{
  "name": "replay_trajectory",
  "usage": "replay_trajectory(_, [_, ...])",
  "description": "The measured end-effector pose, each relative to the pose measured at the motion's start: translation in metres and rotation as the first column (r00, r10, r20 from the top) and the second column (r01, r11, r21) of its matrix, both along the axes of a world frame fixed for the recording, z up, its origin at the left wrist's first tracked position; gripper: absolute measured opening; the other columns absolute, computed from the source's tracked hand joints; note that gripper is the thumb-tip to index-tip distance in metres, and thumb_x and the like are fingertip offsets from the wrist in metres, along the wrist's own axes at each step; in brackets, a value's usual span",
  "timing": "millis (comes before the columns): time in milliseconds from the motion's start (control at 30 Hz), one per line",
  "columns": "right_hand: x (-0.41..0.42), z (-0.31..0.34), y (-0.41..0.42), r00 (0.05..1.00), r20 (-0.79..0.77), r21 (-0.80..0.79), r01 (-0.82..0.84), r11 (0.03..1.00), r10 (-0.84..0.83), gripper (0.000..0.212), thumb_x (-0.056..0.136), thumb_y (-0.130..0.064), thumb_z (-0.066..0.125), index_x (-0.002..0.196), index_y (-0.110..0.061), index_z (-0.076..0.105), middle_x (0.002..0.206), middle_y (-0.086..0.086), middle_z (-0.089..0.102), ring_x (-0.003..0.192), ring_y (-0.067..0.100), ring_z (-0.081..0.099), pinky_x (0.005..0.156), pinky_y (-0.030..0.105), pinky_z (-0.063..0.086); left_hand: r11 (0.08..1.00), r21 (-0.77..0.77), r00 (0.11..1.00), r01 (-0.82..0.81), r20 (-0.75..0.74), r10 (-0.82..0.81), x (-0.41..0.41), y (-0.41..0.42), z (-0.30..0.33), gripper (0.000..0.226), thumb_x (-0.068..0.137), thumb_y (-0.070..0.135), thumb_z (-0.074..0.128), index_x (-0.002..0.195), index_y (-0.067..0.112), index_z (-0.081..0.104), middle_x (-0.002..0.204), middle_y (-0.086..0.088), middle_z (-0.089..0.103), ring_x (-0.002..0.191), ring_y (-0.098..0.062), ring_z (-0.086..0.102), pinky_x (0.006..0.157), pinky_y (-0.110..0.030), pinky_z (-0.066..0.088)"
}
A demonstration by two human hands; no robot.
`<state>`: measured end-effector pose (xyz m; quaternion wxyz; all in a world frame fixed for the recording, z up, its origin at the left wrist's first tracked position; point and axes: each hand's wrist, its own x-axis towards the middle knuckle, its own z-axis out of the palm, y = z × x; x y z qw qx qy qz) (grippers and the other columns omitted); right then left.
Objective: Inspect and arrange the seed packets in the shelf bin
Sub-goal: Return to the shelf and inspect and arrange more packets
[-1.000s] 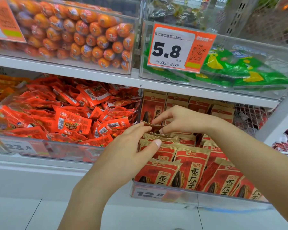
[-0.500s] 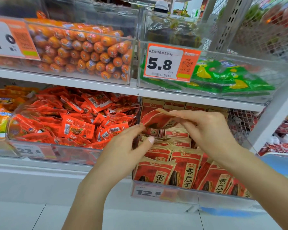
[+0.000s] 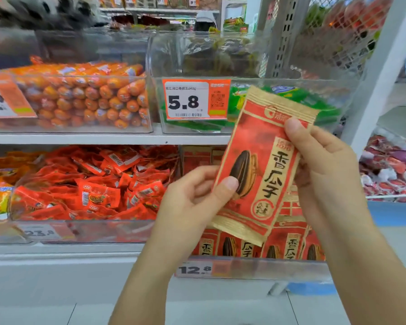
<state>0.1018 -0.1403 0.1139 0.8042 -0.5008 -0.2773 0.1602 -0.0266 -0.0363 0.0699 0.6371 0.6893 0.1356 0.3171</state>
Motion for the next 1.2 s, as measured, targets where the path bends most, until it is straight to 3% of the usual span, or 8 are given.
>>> replay_trajectory(200, [0.006, -0.046, 0.006, 0.998, -0.039, -0.239, -0.051, 0.97, 0.043, 0.03, 0.077, -0.046, 0.06, 0.08, -0.019, 0.074, 0.081, 0.001, 0.076, 0.07, 0.012, 0.07, 0.069, 0.03, 0.055, 0.995, -0.082, 0.996, -0.05, -0.075, 0.043, 0.009, 0.002, -0.013, 0.037, 0.078, 0.038, 0.06, 0.105, 0.013, 0.065, 0.085, -0.002, 0.077, 0.079, -0.015, 0.074, 0.068, -0.021, 0.056])
replay_trajectory(300, [0.008, -0.051, 0.004, 0.992, -0.013, -0.273, -0.121, 0.954, 0.123, 0.032, 0.078, -0.046, 0.056, 0.088, -0.021, 0.073, 0.084, 0.001, 0.077, 0.071, 0.011, 0.071, 0.06, 0.021, 0.054, 0.99, -0.094, 0.99, -0.103, -0.101, 0.093, 0.013, 0.0, -0.014, 0.036, 0.079, 0.042, 0.058, 0.102, 0.015, 0.064, 0.079, 0.002, 0.076, 0.075, -0.01, 0.073, 0.065, -0.021, 0.054])
replay_trajectory(467, [0.014, -0.058, 0.0, 0.99, -0.034, -0.239, -0.141, 0.961, 0.137, 0.029, 0.078, -0.042, 0.057, 0.073, -0.019, 0.075, 0.075, 0.002, 0.075, 0.064, 0.01, 0.069, 0.055, 0.019, 0.052, 0.989, -0.06, 0.972, -0.135, -0.201, 0.12, 0.013, 0.001, -0.015, 0.027, 0.081, 0.051, 0.064, 0.088, 0.026, 0.07, 0.078, 0.002, 0.075, 0.074, -0.014, 0.072, 0.076, -0.044, 0.054])
replay_trajectory(633, [0.015, -0.063, -0.007, 0.986, -0.029, -0.236, -0.163, 0.958, 0.161, 0.031, 0.08, -0.036, 0.057, 0.08, -0.009, 0.072, 0.074, 0.003, 0.075, 0.063, 0.011, 0.07, 0.053, 0.02, 0.053, 0.98, -0.153, 0.983, -0.13, -0.148, 0.107, 0.018, -0.008, -0.016, 0.031, 0.073, 0.044, 0.057, 0.089, 0.021, 0.071, 0.076, 0.002, 0.075, 0.066, -0.009, 0.07, 0.057, -0.02, 0.051])
replay_trajectory(733, [0.019, -0.066, -0.01, 0.99, -0.025, -0.26, -0.139, 0.956, 0.138, 0.039, 0.081, -0.04, 0.057, 0.081, -0.002, 0.069, 0.076, 0.008, 0.075, 0.066, 0.017, 0.07, 0.059, 0.032, 0.056, 0.983, -0.162, 0.988, -0.085, -0.139, 0.063, 0.018, -0.011, -0.014, 0.033, 0.075, 0.039, 0.057, 0.096, 0.017, 0.071, 0.079, 0.0, 0.076, 0.068, -0.01, 0.071, 0.056, -0.017, 0.051])
replay_trajectory(833, [0.021, -0.068, -0.011, 0.995, -0.011, -0.285, -0.102, 0.953, 0.103, 0.037, 0.081, -0.043, 0.056, 0.073, -0.008, 0.068, 0.071, 0.006, 0.073, 0.062, 0.017, 0.069, 0.056, 0.032, 0.055, 0.982, -0.179, 0.989, -0.057, -0.144, 0.031, 0.02, -0.011, -0.015, 0.034, 0.077, 0.035, 0.058, 0.098, 0.012, 0.07, 0.079, -0.003, 0.076, 0.067, -0.011, 0.072, 0.056, -0.017, 0.051])
replay_trajectory(1033, [0.021, -0.065, -0.011, 0.944, -0.078, -0.29, -0.329, 0.899, 0.321, 0.032, 0.079, -0.037, 0.07, 0.106, -0.019, 0.069, 0.089, 0.001, 0.077, 0.076, 0.013, 0.073, 0.058, 0.02, 0.054, 0.955, -0.248, 0.986, -0.164, -0.083, 0.148, 0.023, -0.008, -0.021, 0.034, 0.078, 0.036, 0.061, 0.098, 0.009, 0.071, 0.083, -0.008, 0.076, 0.072, -0.018, 0.072, 0.061, -0.027, 0.056])
replay_trajectory(1200, [0.02, -0.067, -0.006, 0.902, -0.136, -0.248, -0.432, 0.867, 0.41, 0.034, 0.081, -0.025, 0.073, 0.114, -0.019, 0.069, 0.103, 0.005, 0.076, 0.093, 0.02, 0.073, 0.077, 0.029, 0.06, 0.954, -0.237, 0.983, -0.181, -0.058, 0.172, 0.023, -0.006, -0.018, 0.046, 0.076, 0.038, 0.064, 0.113, 0.012, 0.066, 0.095, -0.007, 0.077, 0.084, -0.02, 0.074, 0.072, -0.035, 0.059])
